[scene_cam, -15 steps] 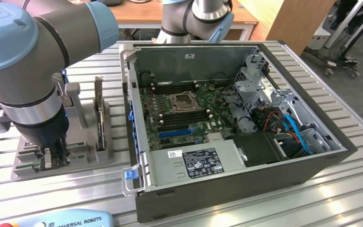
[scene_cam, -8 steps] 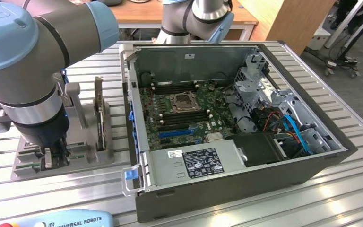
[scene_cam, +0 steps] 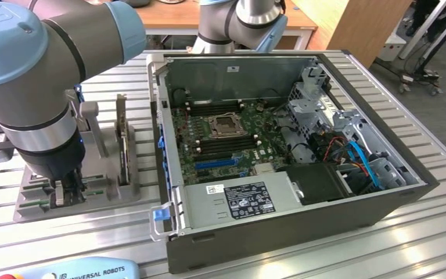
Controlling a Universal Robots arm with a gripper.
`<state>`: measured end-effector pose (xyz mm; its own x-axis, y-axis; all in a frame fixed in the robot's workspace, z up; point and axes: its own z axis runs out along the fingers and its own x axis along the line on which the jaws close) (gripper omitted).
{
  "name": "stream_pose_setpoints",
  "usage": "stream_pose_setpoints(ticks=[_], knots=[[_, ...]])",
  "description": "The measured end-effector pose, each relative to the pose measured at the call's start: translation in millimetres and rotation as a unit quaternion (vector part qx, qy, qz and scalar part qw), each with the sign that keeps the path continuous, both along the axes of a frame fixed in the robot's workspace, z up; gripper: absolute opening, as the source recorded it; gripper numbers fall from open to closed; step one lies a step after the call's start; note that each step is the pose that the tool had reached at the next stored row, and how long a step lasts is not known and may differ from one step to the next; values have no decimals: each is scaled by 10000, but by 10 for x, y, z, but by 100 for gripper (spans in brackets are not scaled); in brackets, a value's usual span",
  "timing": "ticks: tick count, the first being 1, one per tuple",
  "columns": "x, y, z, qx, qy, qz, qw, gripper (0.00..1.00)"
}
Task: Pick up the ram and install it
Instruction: 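Pick up the ram and move it above insertion slot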
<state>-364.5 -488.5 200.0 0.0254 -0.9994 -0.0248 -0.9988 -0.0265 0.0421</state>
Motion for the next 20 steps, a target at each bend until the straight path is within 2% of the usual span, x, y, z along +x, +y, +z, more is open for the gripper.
stream_pose_setpoints(ticks=[12, 13, 20], knots=[[0, 1, 0, 0, 0, 0, 10000, 29], [0, 1, 0, 0, 0, 0, 10000, 21], [0, 0, 0, 0, 0, 0, 10000, 21]])
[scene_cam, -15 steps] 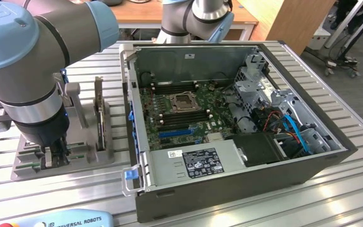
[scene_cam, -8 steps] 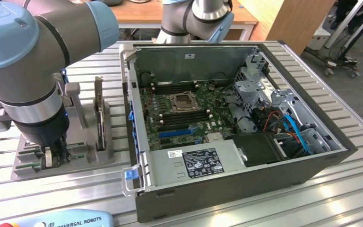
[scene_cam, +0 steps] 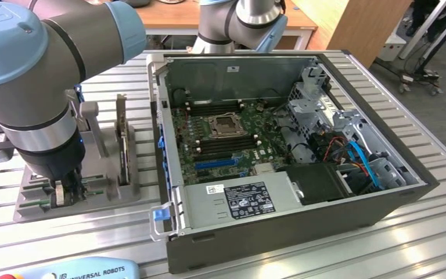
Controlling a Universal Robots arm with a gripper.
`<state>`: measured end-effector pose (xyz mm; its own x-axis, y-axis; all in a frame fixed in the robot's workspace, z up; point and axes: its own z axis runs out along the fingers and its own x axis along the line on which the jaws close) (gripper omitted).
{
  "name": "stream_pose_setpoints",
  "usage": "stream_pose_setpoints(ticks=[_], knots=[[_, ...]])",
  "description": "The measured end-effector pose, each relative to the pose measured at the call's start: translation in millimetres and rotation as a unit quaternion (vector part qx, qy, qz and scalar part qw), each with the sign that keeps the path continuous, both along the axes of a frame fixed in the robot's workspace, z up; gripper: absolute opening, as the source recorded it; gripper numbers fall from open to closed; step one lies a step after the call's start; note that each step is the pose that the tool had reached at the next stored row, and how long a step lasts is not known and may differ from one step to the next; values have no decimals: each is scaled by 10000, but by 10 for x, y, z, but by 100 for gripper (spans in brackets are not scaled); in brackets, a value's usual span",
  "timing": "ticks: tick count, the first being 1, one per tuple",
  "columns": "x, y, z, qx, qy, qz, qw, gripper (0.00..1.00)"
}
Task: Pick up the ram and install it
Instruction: 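Pick up the ram and move it above insertion slot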
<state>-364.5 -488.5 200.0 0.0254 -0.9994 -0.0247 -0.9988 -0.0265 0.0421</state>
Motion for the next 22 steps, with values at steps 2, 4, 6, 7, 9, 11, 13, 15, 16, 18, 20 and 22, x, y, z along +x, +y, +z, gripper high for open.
stream_pose_setpoints(ticks=[2, 4, 6, 7, 9, 11, 13, 15, 16, 18, 20, 22], knots=[[0, 0, 0, 0, 0, 0, 10000, 21], [0, 5, -2, 3, -1, 0, 10000, 21], [0, 6, -2, 2, 0, 0, 10000, 21], [0, 6, -2, 2, 0, 0, 10000, 21], [0, 6, -1, 2, 0, 0, 10000, 21], [0, 6, -1, 2, 0, 0, 10000, 21], [-1, 7, -2, 2, 0, 0, 10000, 21], [-6, 7, -2, 2, -2, -1, 10000, 21], [-7, 7, -2, 2, -2, 0, 10000, 21], [-11, 7, -2, 2, -4, 0, 10000, 21], [-12, 6, -2, 2, -5, 0, 10000, 21], [-13, 7, -2, 2, -6, 0, 10000, 21]])
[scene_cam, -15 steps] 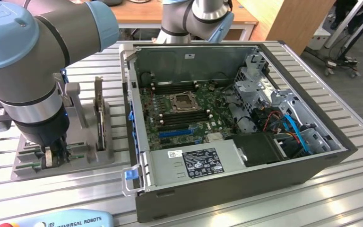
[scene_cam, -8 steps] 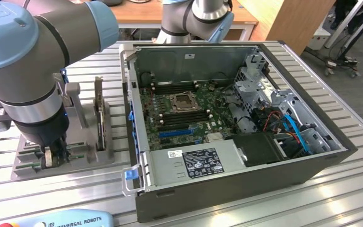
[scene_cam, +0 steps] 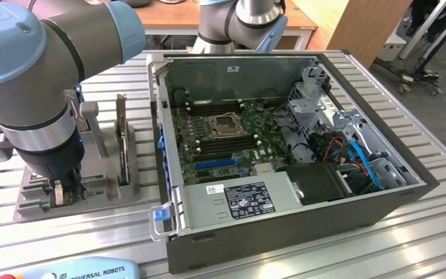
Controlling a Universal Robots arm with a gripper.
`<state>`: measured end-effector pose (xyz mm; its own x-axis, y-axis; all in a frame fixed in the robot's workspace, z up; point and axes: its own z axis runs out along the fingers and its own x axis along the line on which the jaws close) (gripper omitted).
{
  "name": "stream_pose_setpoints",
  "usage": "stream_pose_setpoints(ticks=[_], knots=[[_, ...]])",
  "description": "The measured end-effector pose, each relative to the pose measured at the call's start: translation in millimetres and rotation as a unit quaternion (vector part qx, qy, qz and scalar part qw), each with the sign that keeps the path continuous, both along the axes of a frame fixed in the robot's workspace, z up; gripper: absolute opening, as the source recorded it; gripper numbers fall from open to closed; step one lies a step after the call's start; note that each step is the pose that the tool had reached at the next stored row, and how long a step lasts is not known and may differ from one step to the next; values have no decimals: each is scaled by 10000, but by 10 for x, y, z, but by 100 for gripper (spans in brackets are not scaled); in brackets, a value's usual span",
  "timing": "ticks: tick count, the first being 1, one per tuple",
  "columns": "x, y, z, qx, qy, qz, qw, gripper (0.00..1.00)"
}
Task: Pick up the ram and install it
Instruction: 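Pick up the ram and move it above insertion slot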
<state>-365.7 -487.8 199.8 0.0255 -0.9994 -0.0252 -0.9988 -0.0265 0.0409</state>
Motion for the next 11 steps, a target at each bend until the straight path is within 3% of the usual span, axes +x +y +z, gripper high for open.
stream_pose_setpoints(ticks=[8, 9, 11], knots=[[0, 0, 0, 0, 0, 0, 10000, 20], [0, 0, 0, 0, 0, 0, 10000, 13], [0, 0, 0, 0, 0, 0, 10000, 11]])
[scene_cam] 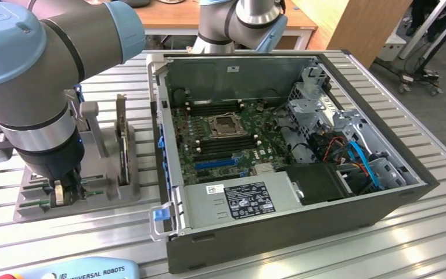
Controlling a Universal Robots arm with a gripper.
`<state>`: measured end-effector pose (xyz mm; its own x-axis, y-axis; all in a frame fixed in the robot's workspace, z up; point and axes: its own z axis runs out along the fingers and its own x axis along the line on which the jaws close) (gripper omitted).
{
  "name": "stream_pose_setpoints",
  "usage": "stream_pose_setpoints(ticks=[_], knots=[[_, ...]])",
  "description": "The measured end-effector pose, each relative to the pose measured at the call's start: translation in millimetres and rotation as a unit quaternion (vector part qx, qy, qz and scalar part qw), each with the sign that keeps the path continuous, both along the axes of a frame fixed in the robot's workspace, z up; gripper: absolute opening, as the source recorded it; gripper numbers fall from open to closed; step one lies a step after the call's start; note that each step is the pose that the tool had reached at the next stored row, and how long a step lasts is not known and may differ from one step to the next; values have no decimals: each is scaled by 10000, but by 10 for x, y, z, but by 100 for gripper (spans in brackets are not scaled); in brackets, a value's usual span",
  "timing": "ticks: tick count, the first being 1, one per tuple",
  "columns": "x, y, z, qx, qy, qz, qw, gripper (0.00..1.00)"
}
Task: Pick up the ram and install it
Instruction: 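Pick up the ram and move it above insertion slot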
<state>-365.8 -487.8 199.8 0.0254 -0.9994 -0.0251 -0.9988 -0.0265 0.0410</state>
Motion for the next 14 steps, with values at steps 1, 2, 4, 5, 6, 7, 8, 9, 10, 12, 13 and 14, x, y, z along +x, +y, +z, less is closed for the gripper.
stream_pose_setpoints(ticks=[1, 2, 4, 5, 6, 7, 8, 9, 10, 12, 13, 14], knots=[[0, 0, 0, 0, 0, 0, 10000, 11], [0, 0, 0, 0, 0, 0, 10000, 11], [0, 0, 0, 0, 0, 0, 10000, 11], [0, 0, 0, 0, 0, 0, 10000, 11], [0, 0, 0, 0, 0, 0, 10000, 11], [0, 0, 0, 0, 0, 0, 10000, 11], [0, 0, 0, 0, 0, 0, 10000, 11], [0, 0, 0, 0, 0, 0, 10000, 11], [0, 0, 0, 0, 0, 0, 10000, 11], [0, 0, 0, 0, 0, 0, 10000, 11], [0, 0, 0, 0, -1, 0, 10000, 11], [0, 0, 3, 0, -1, 0, 10000, 11]])
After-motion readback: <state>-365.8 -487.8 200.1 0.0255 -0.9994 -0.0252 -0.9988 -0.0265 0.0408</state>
